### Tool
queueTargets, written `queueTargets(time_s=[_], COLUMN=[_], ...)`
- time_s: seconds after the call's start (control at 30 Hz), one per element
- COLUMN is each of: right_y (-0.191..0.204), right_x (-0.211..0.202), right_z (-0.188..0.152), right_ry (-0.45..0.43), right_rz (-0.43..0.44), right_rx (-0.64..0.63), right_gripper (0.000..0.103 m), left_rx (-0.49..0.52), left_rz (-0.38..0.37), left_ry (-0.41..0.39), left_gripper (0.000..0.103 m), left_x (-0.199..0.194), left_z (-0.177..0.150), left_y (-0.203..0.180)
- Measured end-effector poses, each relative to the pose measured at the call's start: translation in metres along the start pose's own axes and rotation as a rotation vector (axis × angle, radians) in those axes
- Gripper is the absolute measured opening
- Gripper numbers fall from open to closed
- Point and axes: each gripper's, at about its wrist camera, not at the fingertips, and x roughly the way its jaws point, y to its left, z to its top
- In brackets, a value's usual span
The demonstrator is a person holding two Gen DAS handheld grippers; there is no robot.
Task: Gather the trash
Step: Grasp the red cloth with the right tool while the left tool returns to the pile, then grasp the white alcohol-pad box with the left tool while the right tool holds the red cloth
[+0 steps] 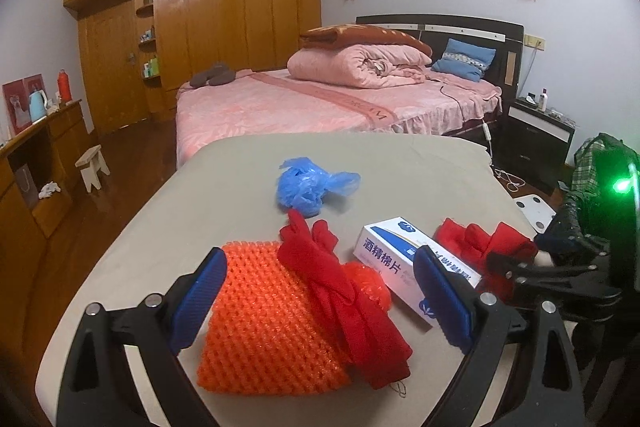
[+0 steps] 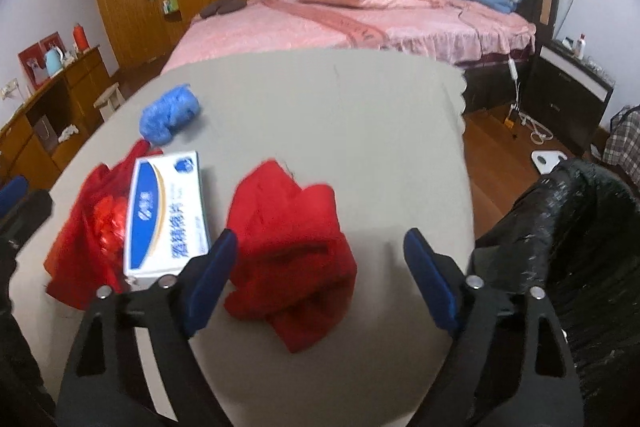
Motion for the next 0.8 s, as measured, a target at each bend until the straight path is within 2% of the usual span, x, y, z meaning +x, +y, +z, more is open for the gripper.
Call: queueTargets(time_s=[0.23,0.33,0.43,0.5,0.6,0.7,0.8], right_y=[0.004,0.004,0.006,0.007,0.005,-0.002,-0.008], right_x=[0.011,0.010,0.009,0.008,0.006,0.002,-0.004], right_z=[-0.007,-0.007,-0.007,-0.006,-0.004,-0.001,0.003], right_ry=[0.042,0.042,0.043,0.042,0.040,0.028,0.007], right_rz=[0.029,0.046,0.072,0.090,0.117,0.112,0.105], right_rx=[-0.021,-0.026,-0.038,-0.046,-0.035,-0.011,0.009], right_gripper=[0.068,0.057,0.039,0.021,0.014,0.014,0.014], left_rx=[-0.004,-0.004,-0.005,-0.007,-0.005,-0.008,0.002], left_rz=[-0.023,-0.039,-0.061,-0.078,-0.103,-0.128,-0.143], left_ry=[0.001,0.002,0.006,0.012,0.031,0.062,0.090], left_gripper=[0.090,0.086,0.082,0.079,0.071,0.062,0.057], left_x=[-0.001,-0.001,-0.001,-0.001,0.002,0.007,0.013], left_z=[0.001,0.001,0.001,0.000,-0.002,-0.006,-0.010], left_y=[-0.009,-0.015,-0.022,-0.026,-0.033,-0.039,-0.047])
